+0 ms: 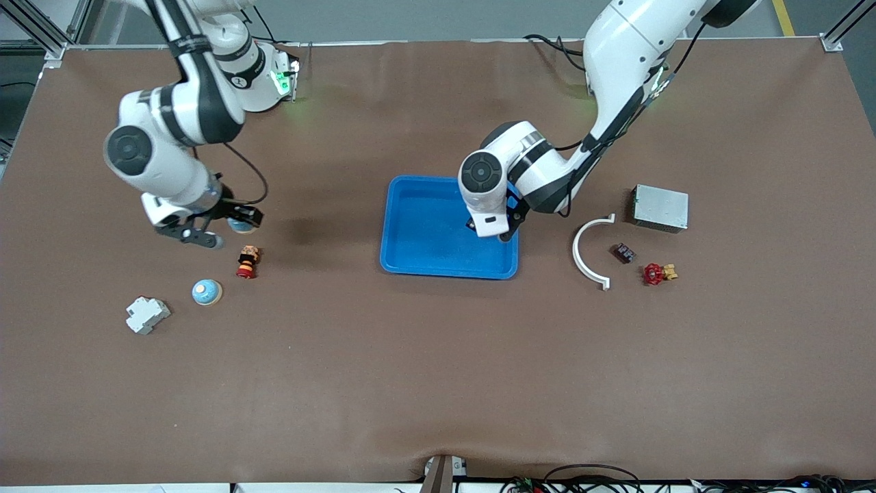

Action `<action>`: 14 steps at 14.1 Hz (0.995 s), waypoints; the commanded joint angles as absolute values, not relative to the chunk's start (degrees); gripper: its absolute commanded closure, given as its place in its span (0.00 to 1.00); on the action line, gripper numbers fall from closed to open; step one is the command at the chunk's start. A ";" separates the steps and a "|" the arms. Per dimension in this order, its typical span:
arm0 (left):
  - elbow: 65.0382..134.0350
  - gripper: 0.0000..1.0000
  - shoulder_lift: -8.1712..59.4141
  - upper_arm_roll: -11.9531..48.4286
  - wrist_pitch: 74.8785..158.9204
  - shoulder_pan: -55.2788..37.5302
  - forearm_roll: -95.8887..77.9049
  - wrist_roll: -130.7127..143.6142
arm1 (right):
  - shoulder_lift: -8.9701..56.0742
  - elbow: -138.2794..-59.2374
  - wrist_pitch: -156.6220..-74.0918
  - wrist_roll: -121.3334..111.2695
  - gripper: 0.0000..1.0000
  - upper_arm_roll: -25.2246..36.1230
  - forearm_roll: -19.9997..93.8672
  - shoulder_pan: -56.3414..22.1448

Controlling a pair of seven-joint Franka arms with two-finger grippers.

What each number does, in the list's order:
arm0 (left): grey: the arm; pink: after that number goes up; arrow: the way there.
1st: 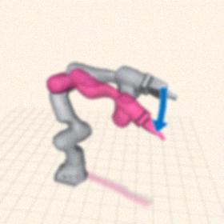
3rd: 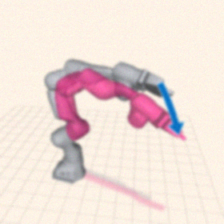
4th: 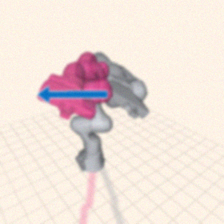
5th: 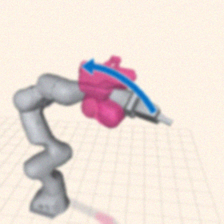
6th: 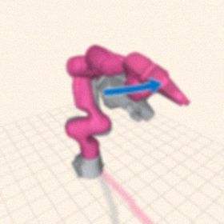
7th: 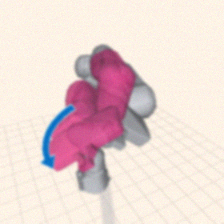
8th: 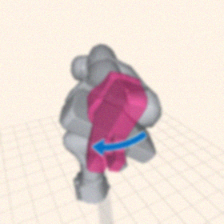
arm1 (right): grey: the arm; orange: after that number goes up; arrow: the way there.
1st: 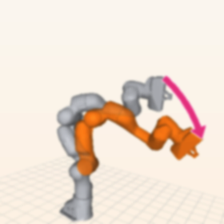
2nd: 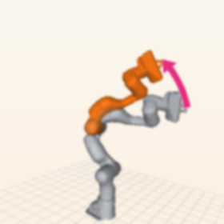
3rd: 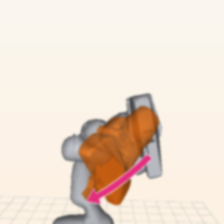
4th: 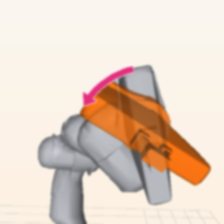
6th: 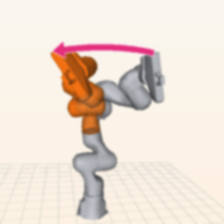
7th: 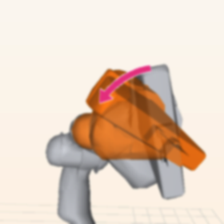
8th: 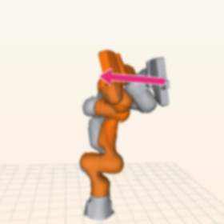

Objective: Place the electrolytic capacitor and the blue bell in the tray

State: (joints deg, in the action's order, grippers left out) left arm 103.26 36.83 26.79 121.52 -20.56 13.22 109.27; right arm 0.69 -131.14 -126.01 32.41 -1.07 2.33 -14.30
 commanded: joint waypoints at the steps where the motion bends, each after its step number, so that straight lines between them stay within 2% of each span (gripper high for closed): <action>1: 101.78 1.00 38.93 26.37 121.20 -21.01 14.94 112.67 | -1.23 -131.14 -125.33 42.77 1.00 -0.53 3.77 -21.07; 2: 101.86 1.00 38.94 26.37 121.11 -21.01 14.94 113.28 | -1.14 -130.61 -125.51 45.67 1.00 -0.44 5.35 -23.44; 3: 101.87 0.77 38.94 26.37 121.11 -21.01 14.94 113.90 | -0.97 -129.65 -125.51 48.75 1.00 -0.44 6.58 -25.55; 4: 101.87 0.35 38.85 26.37 121.03 -21.01 15.03 113.99 | -0.79 -128.77 -125.68 52.69 1.00 -0.44 6.85 -27.84; 5: 101.78 0.00 38.59 26.37 120.76 -21.01 15.03 113.99 | -0.44 -127.80 -125.94 56.21 1.00 -0.44 6.86 -30.21; 9: 100.38 0.00 36.57 26.37 120.32 -19.78 15.12 113.73 | 3.86 -123.50 -126.74 66.33 1.00 -0.35 6.86 -36.11; 14: 96.60 0.00 30.77 26.46 111.55 -14.34 15.38 106.99 | 9.39 -120.85 -130.94 75.83 1.00 -0.35 6.68 -41.83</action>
State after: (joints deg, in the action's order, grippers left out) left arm 97.17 33.89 26.36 115.18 -16.89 14.48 110.56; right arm 6.61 -122.79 -129.36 72.28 -1.12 5.75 -39.36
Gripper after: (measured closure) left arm 0.000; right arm 0.344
